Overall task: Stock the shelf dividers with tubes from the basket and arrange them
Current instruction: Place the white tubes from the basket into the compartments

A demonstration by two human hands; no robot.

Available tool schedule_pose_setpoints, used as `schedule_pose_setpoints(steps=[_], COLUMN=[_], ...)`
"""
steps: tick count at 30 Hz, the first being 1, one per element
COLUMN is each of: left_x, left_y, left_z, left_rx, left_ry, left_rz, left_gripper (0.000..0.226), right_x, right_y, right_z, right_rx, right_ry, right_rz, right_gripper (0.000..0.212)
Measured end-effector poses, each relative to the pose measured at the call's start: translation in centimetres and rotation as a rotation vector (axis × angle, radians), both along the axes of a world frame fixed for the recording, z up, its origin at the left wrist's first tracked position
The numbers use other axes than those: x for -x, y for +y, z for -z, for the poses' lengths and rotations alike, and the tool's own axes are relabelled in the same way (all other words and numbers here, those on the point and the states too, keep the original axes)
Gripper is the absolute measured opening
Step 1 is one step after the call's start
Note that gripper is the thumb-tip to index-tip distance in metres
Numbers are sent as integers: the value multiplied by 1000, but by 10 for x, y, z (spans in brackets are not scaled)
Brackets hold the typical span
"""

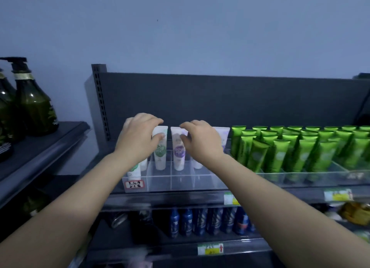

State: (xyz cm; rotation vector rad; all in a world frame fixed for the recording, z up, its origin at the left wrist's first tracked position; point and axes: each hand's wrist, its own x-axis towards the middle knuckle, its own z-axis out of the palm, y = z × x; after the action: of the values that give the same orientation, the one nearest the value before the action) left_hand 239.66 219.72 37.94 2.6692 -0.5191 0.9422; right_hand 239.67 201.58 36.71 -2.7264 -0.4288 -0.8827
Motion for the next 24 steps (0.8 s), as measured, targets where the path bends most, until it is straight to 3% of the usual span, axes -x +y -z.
schedule_pose_setpoints(steps=[7,24], left_x=[31,157], left_y=[-89,-319], left_z=[-2,38], left_rx=[-198,-378], left_ry=[23,67], left_rz=[32,290], left_gripper=[38,44], right_x=[60,255], right_y=[-93,-334], right_z=[-10,32], right_rx=[186,263], right_ry=[22,299], right_rz=[176,609], right_gripper=[33,43])
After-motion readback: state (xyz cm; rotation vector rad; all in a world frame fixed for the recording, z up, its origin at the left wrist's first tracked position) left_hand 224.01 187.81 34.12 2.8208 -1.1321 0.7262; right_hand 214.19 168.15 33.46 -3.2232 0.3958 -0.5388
